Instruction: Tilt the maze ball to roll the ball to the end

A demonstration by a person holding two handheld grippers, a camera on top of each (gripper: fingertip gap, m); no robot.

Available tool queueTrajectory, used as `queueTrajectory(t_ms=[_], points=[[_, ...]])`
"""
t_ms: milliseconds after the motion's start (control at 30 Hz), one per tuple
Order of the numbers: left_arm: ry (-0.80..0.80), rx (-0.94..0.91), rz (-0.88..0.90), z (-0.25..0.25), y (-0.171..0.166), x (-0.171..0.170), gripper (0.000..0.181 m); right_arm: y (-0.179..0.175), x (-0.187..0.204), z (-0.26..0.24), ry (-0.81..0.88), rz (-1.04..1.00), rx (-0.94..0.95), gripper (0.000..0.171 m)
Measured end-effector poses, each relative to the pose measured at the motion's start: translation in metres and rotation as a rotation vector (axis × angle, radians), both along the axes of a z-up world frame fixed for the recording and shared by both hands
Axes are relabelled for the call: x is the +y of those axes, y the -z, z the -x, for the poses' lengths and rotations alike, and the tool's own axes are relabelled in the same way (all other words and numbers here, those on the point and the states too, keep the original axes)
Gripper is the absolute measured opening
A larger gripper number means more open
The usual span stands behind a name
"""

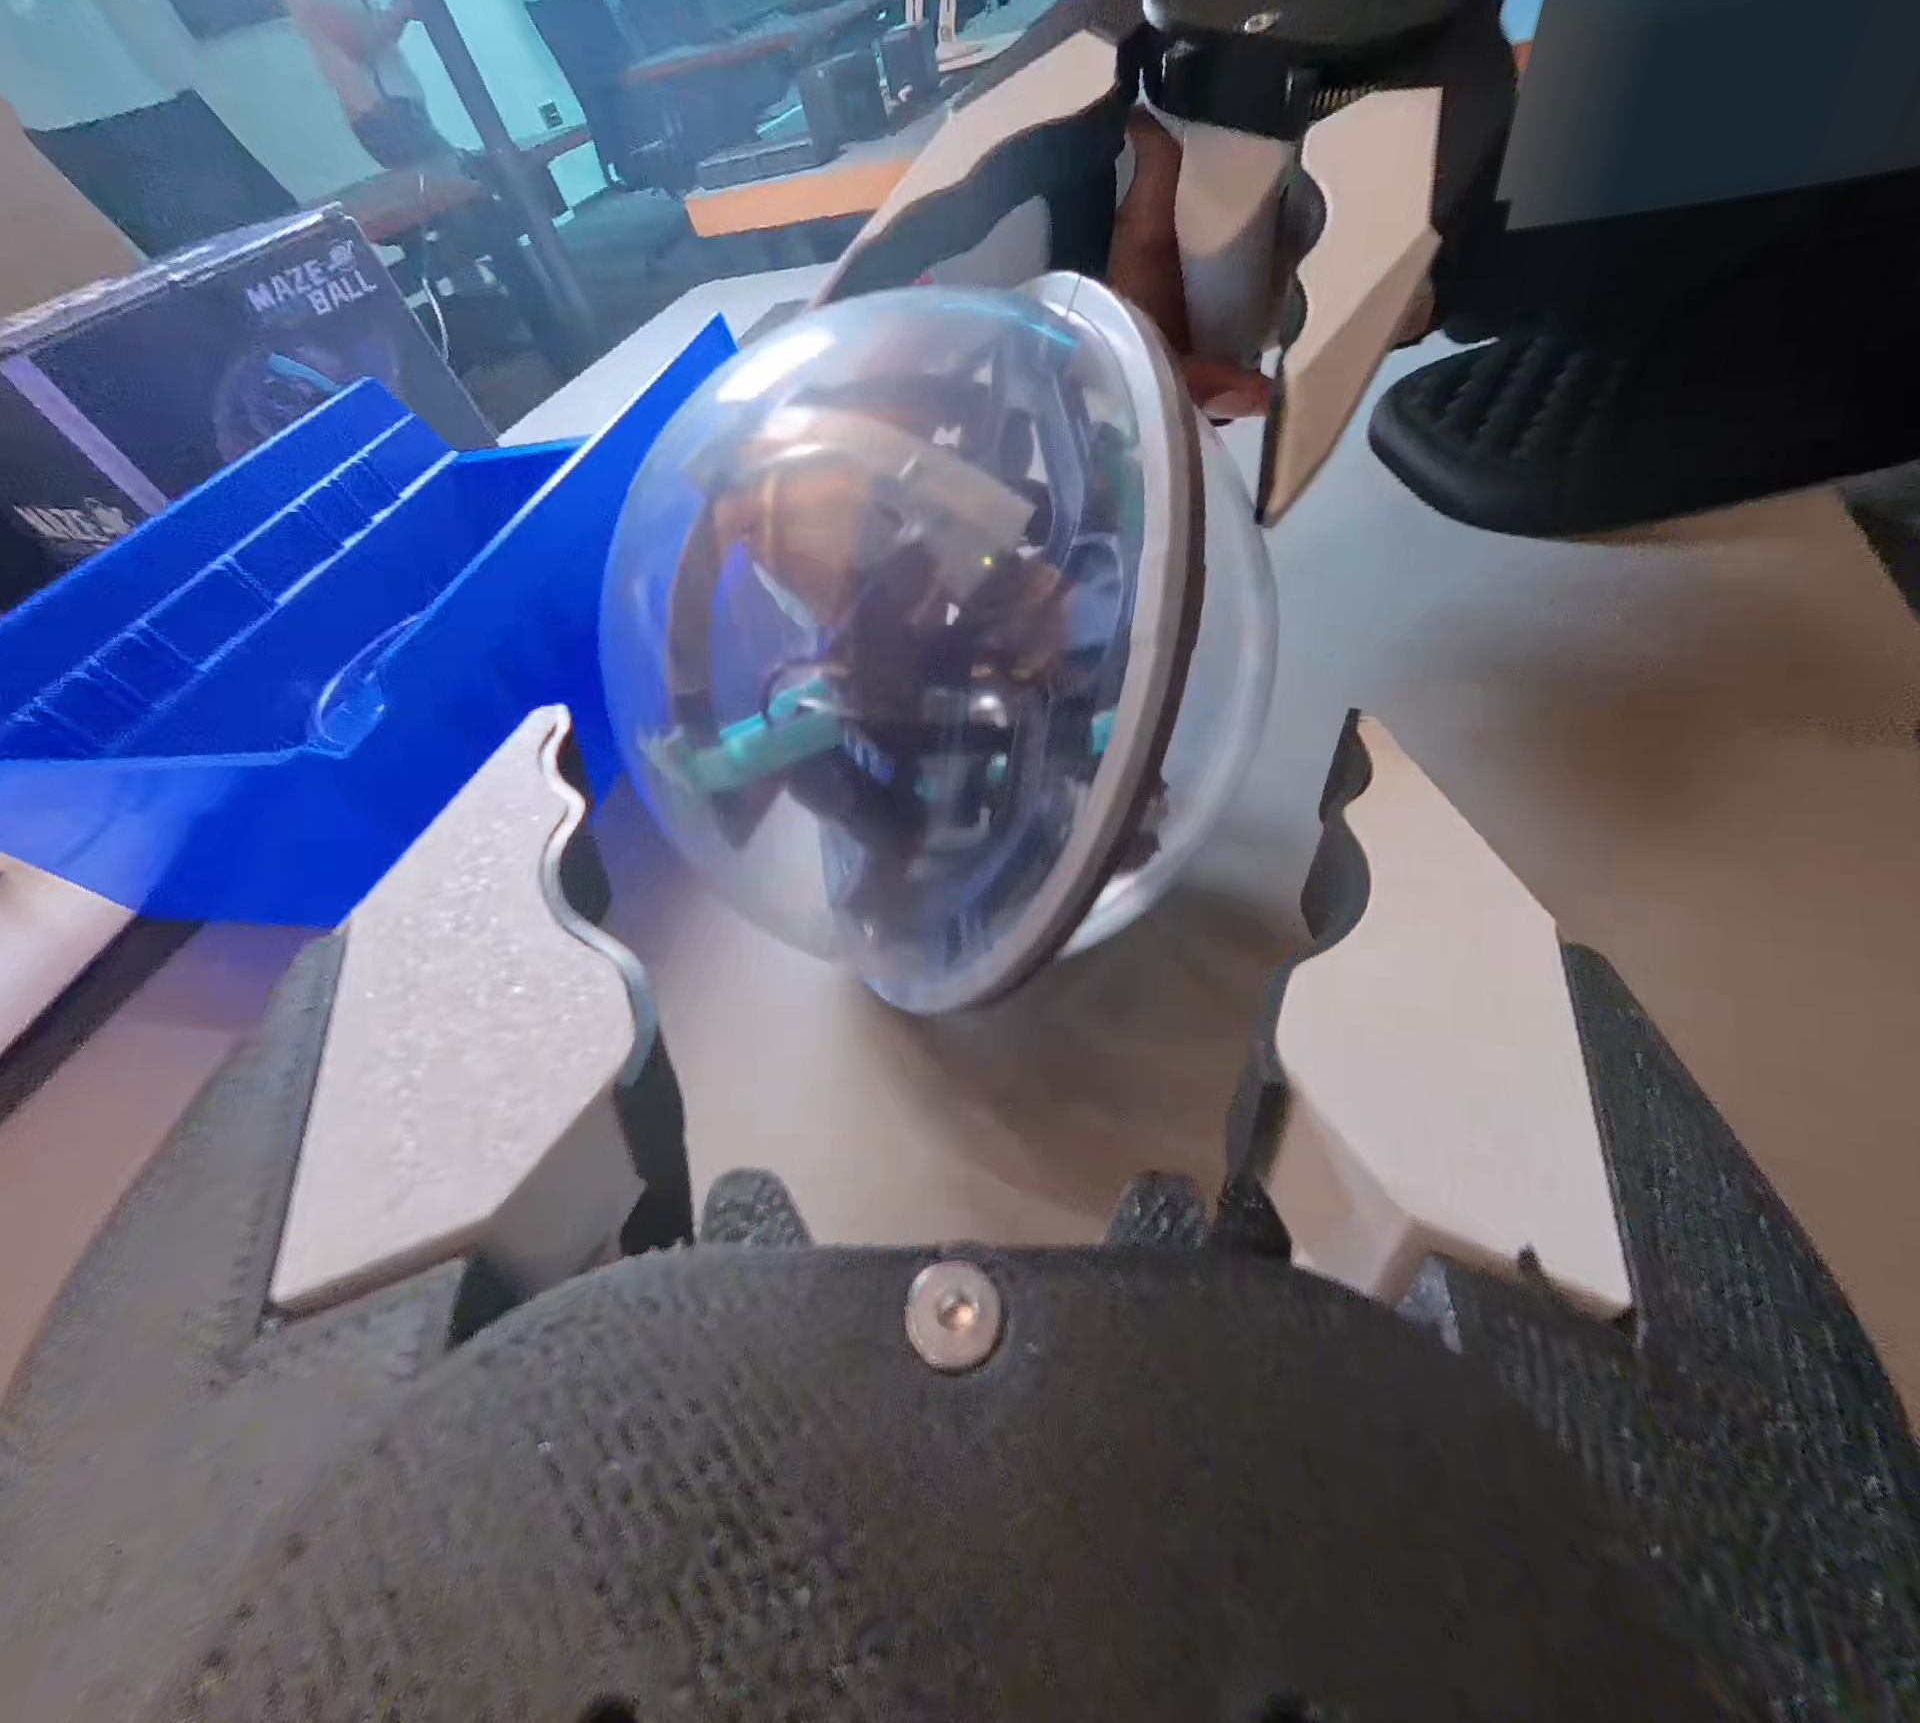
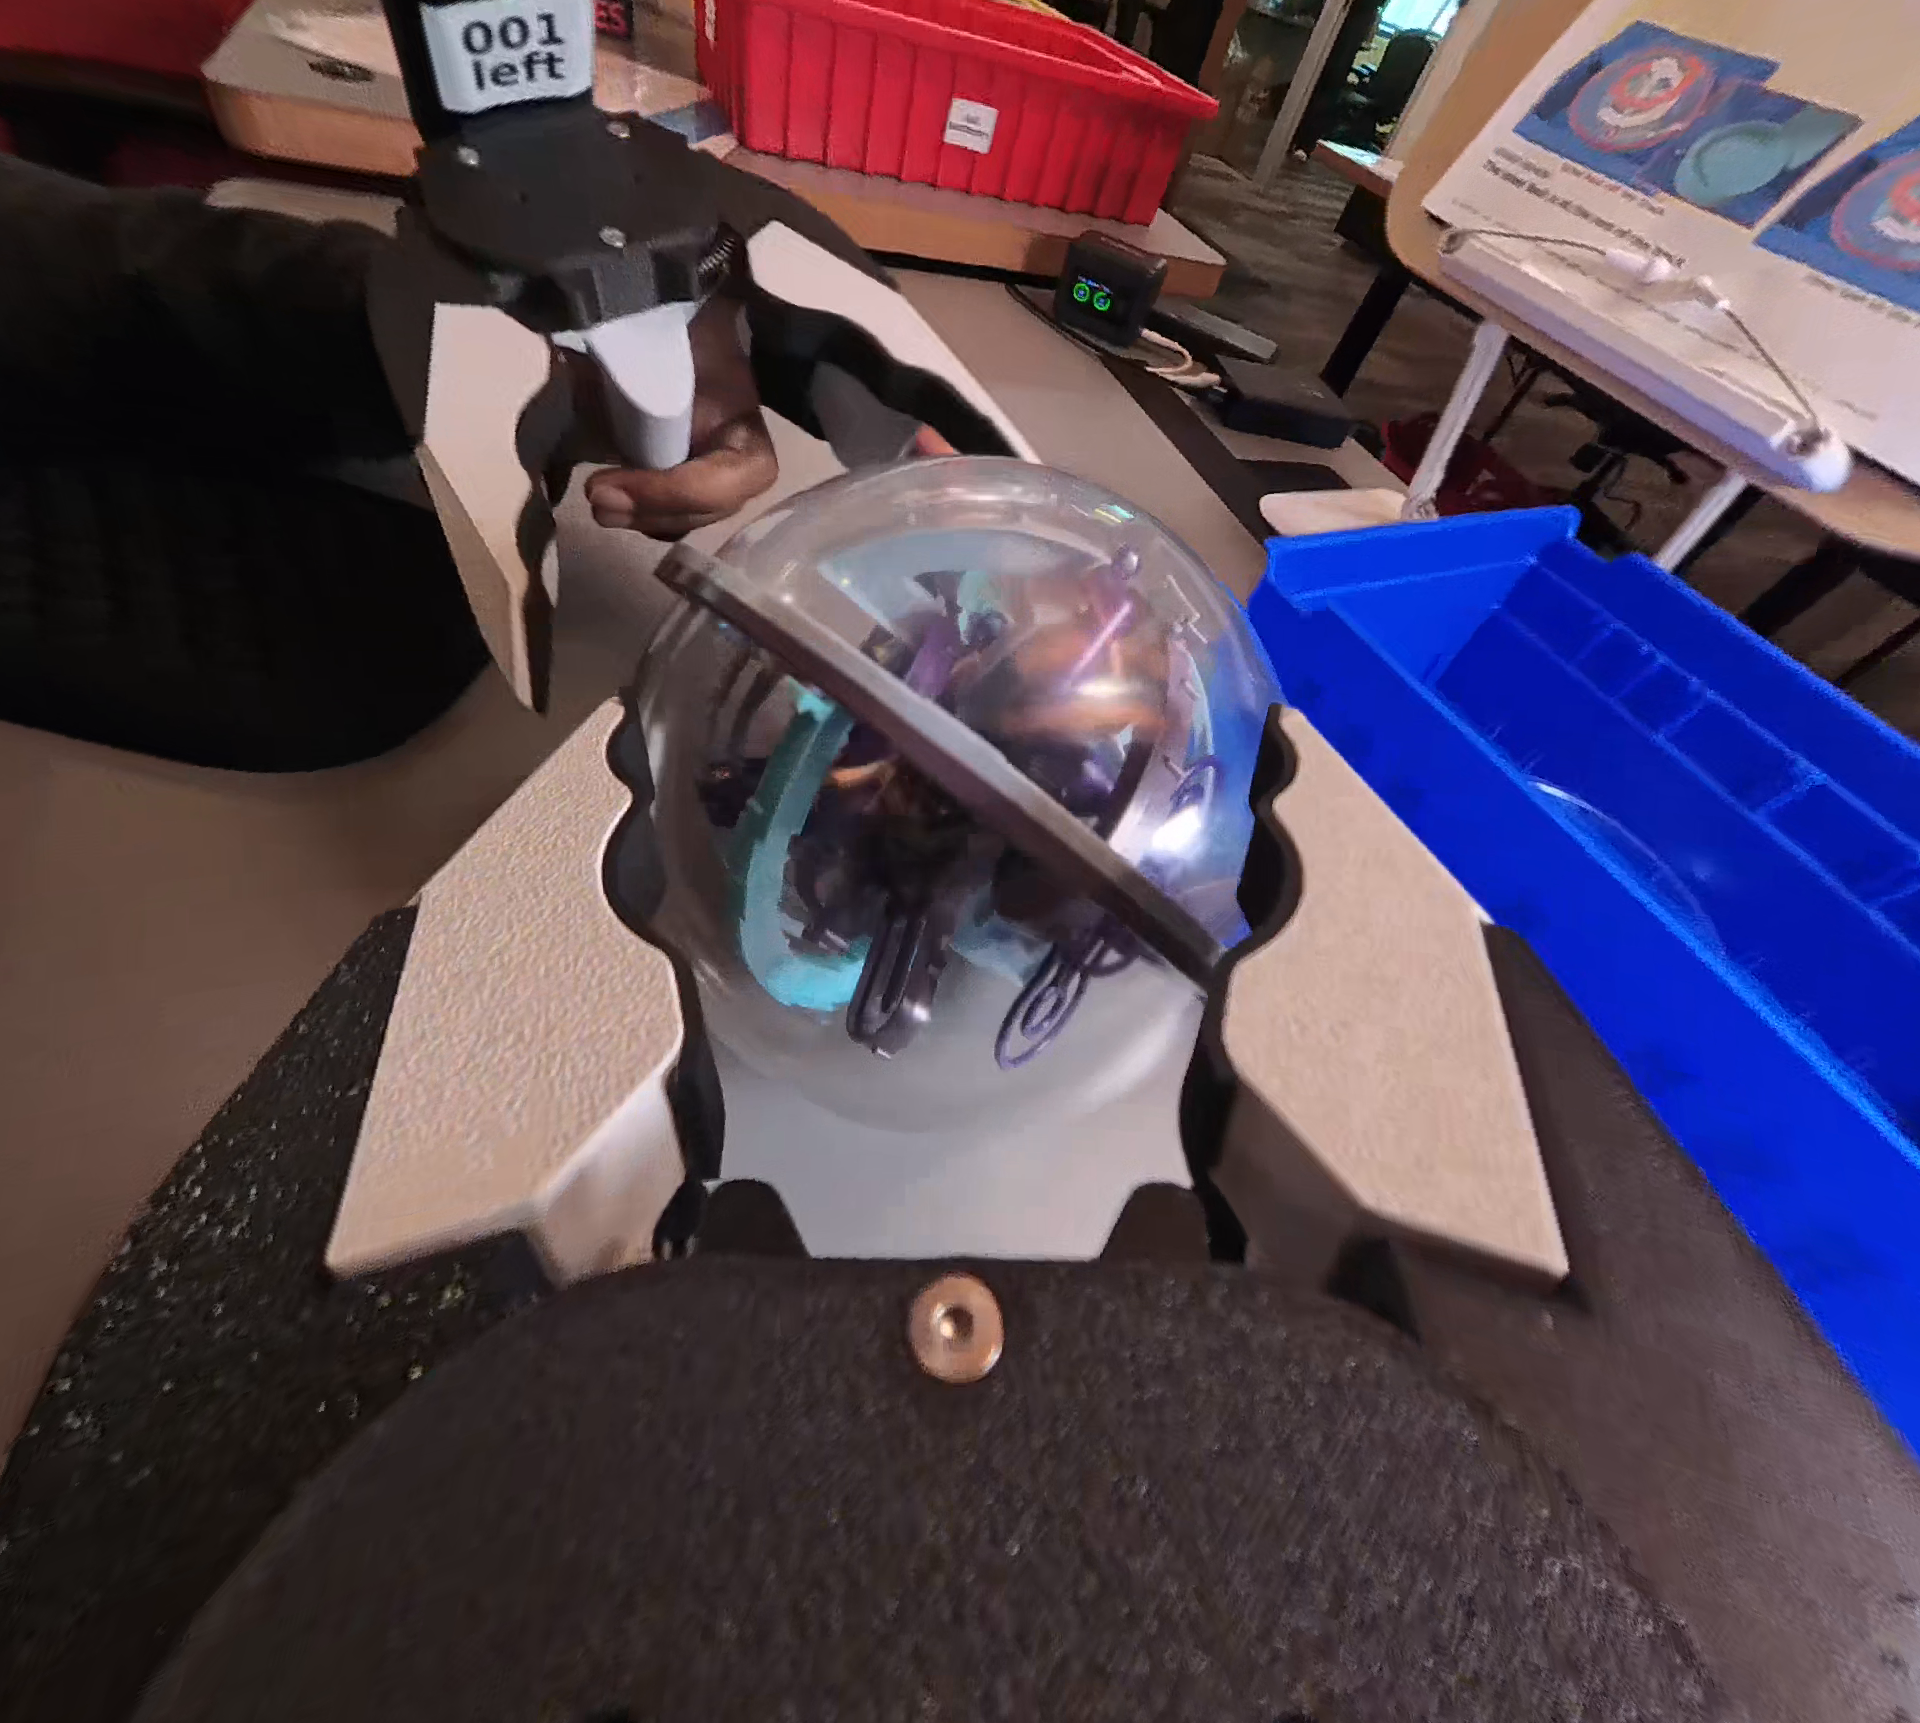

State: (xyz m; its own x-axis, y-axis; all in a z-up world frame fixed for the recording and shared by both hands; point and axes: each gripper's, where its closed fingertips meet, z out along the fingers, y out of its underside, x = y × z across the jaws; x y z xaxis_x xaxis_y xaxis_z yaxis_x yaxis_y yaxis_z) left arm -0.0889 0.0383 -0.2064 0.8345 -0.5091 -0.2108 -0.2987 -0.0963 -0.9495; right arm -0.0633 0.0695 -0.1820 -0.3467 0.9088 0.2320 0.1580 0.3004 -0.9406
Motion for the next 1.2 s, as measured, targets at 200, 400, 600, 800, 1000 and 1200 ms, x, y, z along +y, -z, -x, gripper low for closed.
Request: queueTrajectory(t_ms=[200, 400, 600, 800, 1000, 1200], points=[[-0.055, 0.014, 0.048, 0.009, 0.016, 0.010, 0.137, -0.015, -0.004, -0.002, -0.018, 0.029, 0.050, 0.114], [-0.043, -0.049, 0.045, 0.011, 0.020, 0.010, 0.135, 0.048, 0.035, -0.014, 0.021, 0.054, -0.144, 0.129], [-0.035, -0.131, 0.093, 0.011, 0.021, 0.008, 0.134, 0.057, 0.019, -0.006, -0.013, 0.034, -0.153, 0.127], [0.044, -0.254, 0.240, -0.004, 0.039, 0.003, 0.133, 0.018, 0.008, -0.016, -0.043, 0.027, -0.046, 0.126], [0.119, -0.291, 0.408, -0.023, 0.057, -0.004, 0.127, 0.002, 0.005, -0.022, -0.072, 0.133, -0.060, 0.121], [0.072, -0.233, 0.248, -0.008, 0.032, 0.001, 0.136, 0.000, 0.007, -0.020, -0.069, 0.166, -0.078, 0.110]])
